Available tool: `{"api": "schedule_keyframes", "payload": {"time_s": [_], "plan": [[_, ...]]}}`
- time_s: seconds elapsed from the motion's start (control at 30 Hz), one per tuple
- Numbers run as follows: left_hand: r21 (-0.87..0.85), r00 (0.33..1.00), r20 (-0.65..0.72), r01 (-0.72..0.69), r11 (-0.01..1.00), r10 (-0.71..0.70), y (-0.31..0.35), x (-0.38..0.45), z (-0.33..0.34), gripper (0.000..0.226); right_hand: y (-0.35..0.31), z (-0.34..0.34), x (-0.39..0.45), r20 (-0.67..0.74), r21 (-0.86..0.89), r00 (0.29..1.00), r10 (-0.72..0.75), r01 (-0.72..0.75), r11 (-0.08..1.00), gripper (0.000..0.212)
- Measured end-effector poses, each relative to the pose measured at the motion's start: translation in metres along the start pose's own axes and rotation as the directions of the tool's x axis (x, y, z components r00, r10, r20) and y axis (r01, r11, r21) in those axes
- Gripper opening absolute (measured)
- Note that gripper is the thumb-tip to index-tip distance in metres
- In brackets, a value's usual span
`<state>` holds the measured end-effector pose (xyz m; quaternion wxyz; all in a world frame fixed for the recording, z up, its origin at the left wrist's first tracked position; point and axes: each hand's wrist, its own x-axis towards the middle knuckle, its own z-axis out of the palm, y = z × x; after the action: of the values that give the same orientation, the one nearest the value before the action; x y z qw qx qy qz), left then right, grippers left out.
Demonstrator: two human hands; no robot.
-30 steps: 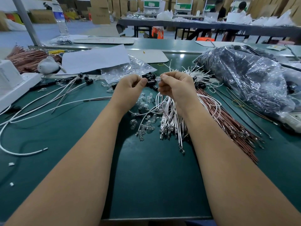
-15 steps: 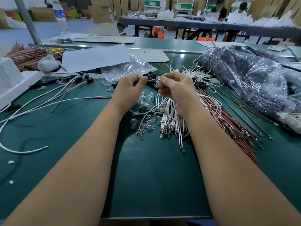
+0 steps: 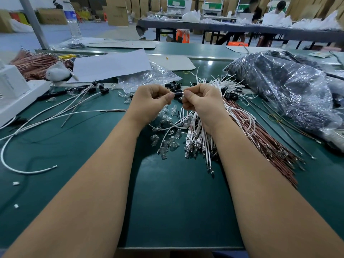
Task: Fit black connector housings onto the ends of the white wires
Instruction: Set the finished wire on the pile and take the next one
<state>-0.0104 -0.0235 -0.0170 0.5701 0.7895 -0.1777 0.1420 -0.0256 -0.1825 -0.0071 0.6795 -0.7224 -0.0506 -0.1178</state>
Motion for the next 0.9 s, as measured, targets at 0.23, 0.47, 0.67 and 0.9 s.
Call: {"api": "schedule_keyframes", "payload": {"time_s": [0.23,0.47,0.67,0.9], "plan": [[-0.053,0.999,-0.019,0.035,0.998,-0.036,-0.0052,0.0022,-0.0016,0.023,0.0008,-0.0026,-0.0023,0.098,0.06,0.995,-0.034,0.029,0.998,0.014],[-0.012,0.999,0.015,0.037,0.999,-0.036,-0.0083,0.003,-0.0013,0.022,-0.0017,-0.0021,-0.0032,0.07,0.061,0.998,0.0,-0.004,0.998,0.009],[-0.08,0.999,-0.025,0.037,0.996,-0.039,-0.0073,0.0023,0.0015,0.015,-0.0019,-0.0022,-0.0042,0.124,-0.013,0.992,0.011,-0.009,1.0,0.015],[-0.077,0.997,-0.042,0.058,0.995,-0.061,-0.008,0.0026,-0.0023,0.017,-0.0023,-0.0001,-0.0028,0.12,-0.03,0.992,0.026,-0.022,0.999,0.019]]}}
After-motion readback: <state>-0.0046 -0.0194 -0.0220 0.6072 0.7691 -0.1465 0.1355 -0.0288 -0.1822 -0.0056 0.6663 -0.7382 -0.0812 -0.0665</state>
